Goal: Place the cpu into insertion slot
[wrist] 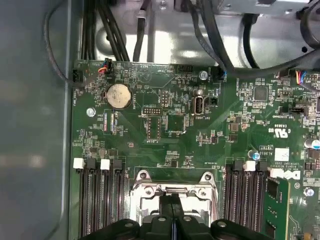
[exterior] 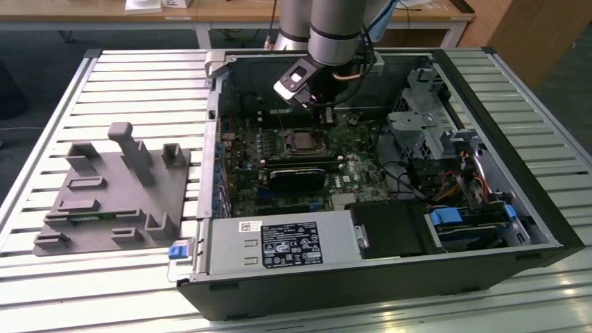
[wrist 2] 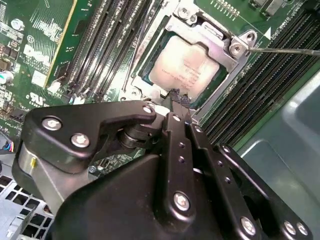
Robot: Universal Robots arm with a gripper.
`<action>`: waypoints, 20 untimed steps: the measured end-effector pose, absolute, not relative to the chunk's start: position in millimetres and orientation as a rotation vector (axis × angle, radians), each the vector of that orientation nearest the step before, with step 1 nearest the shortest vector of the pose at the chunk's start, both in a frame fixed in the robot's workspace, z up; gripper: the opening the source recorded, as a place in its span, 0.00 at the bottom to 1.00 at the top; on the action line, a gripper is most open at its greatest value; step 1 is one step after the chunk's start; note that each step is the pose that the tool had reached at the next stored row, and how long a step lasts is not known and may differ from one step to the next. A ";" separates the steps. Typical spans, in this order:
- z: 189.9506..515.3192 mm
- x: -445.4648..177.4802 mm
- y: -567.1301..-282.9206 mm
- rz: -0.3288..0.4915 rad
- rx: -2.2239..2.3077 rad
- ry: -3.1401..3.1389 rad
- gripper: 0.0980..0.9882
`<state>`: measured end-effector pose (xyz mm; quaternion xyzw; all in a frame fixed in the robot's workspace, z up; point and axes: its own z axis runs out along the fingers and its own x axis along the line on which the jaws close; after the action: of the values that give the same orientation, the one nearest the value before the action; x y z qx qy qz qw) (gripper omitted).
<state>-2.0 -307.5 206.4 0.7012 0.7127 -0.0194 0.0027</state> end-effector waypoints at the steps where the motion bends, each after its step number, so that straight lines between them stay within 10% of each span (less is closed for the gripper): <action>1: 206.4 -3.5 -307.5 -0.061 2.199 2.235 0.01; 20: 206.4 -13.8 -307.5 -0.061 2.199 2.235 0.01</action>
<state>-13.8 -307.5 206.4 0.7011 0.7127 -0.0193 0.0027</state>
